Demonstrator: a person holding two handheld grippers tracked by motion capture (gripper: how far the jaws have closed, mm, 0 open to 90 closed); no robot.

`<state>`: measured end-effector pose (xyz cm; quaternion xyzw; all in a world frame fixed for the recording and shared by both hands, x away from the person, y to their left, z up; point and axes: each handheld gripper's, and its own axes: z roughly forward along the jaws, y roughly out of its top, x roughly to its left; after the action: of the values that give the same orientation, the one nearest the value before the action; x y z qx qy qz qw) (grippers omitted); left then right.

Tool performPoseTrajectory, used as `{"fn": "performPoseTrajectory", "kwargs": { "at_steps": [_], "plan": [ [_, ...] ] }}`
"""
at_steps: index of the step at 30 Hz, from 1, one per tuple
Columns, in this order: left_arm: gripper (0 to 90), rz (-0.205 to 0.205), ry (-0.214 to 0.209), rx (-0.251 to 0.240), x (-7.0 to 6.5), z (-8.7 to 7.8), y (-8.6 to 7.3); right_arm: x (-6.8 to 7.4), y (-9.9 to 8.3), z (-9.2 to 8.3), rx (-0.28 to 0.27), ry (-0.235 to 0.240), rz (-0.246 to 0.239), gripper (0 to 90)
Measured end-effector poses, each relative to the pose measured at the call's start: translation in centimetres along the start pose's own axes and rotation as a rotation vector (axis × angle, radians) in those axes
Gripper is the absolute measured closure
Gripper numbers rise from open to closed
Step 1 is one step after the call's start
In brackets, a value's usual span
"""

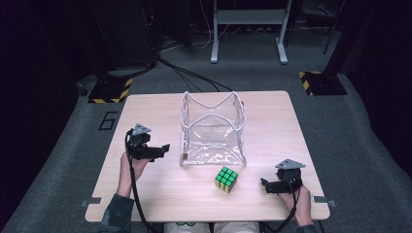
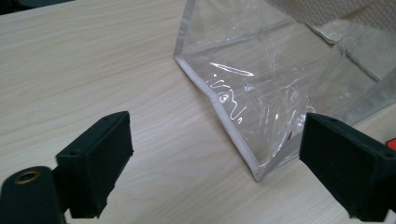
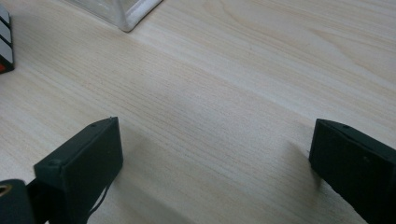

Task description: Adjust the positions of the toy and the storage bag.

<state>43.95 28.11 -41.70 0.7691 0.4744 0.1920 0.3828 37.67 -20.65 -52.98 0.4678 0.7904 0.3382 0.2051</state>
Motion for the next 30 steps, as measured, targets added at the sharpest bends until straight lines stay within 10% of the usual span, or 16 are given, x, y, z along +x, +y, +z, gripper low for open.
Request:
{"fn": "performPoseTrajectory", "kwargs": {
  "at_steps": [30],
  "plan": [
    [13.9,0.042,-0.061,-0.031,-0.3,-0.6,10.0,0.0,0.0,-0.1,0.001,0.001,-0.006,2.4]
  ]
}}
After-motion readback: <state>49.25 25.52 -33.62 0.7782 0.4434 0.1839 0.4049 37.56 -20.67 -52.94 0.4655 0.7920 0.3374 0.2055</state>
